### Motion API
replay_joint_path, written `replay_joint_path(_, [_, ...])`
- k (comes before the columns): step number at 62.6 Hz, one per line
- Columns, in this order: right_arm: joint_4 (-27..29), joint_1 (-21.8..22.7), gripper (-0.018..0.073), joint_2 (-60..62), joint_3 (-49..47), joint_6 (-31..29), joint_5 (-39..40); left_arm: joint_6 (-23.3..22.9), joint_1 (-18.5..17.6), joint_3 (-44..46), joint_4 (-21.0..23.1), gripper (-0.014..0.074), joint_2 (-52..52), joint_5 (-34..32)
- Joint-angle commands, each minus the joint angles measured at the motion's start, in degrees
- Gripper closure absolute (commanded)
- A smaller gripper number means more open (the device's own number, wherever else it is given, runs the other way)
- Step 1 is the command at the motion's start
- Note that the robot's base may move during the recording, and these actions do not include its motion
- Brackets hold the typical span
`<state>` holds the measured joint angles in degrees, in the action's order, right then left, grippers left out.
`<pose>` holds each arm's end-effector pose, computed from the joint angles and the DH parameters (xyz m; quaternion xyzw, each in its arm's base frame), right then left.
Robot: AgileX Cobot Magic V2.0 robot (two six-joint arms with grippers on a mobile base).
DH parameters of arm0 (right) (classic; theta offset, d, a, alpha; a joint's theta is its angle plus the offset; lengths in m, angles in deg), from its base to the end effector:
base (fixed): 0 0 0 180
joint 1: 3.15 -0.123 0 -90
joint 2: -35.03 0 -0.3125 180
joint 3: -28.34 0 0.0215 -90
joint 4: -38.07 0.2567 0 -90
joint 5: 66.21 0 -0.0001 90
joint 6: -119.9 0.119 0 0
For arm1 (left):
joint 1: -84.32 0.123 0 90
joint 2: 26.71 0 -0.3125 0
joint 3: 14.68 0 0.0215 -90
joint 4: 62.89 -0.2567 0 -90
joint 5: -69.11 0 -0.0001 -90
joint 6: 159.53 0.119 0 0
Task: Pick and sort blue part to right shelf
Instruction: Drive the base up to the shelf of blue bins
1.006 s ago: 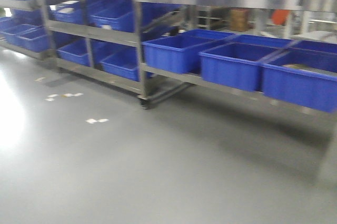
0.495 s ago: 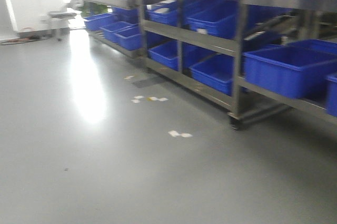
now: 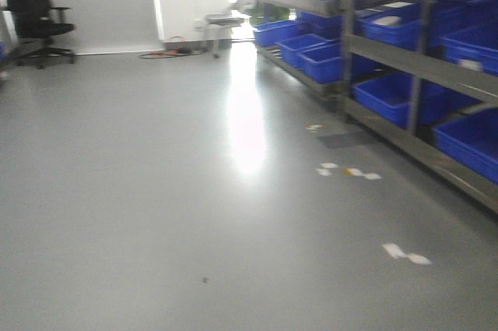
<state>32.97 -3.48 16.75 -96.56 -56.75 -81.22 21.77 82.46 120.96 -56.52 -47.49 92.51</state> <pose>0.0620 -0.0024 0.3184 -0.0033 0.6967 -0.0158 0.7171 0.0503 -0.0069 0.3645 -0.0006 0.6972 -0.0554 0.7147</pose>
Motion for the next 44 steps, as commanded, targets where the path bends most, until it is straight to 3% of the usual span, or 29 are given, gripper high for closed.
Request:
replay_joint_path(1, [-0.7, 0.3, 0.0131, -0.5, -1.6, -0.6, 5.3, 0.0, 0.0, 1.5, 0.3, 0.0304, -0.8, -4.7])
replay_joint_path(44, [-0.7, 0.3, 0.0131, -0.5, -1.6, -0.6, 5.3, 0.0, 0.0, 1.5, 0.3, 0.0304, -0.8, -4.7])
